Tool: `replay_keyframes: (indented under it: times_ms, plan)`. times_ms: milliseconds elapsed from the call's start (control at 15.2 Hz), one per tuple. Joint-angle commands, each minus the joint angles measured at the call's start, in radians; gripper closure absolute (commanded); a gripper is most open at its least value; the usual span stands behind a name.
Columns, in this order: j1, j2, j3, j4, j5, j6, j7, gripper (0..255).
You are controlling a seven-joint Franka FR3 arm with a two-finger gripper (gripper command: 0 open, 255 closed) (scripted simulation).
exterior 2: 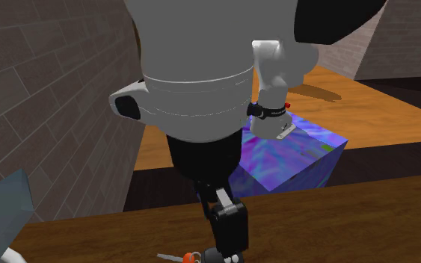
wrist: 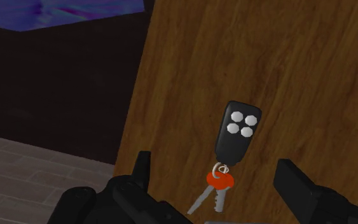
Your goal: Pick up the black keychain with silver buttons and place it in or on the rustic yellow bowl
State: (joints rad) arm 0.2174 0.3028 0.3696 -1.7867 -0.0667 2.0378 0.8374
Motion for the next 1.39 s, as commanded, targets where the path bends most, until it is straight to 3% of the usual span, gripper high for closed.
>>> replay_keyframes:
  times_ms: [0, 66, 594, 1056, 1122, 1320]
  plan:
    - [0.027, 0.089, -0.006, 0.097, -0.032, -0.006, 0.043, 0]
    - [0.038, 0.116, -0.009, 0.129, -0.040, -0.011, 0.055, 0]
    - [0.045, 0.154, -0.018, 0.081, -0.056, 0.075, 0.065, 0]
    - [0.045, 0.154, -0.018, 0.081, -0.056, 0.075, 0.065, 0]
    - [0.045, 0.154, -0.018, 0.081, -0.056, 0.075, 0.065, 255]
    - [0.045, 0.154, -0.018, 0.081, -0.056, 0.075, 0.065, 255]
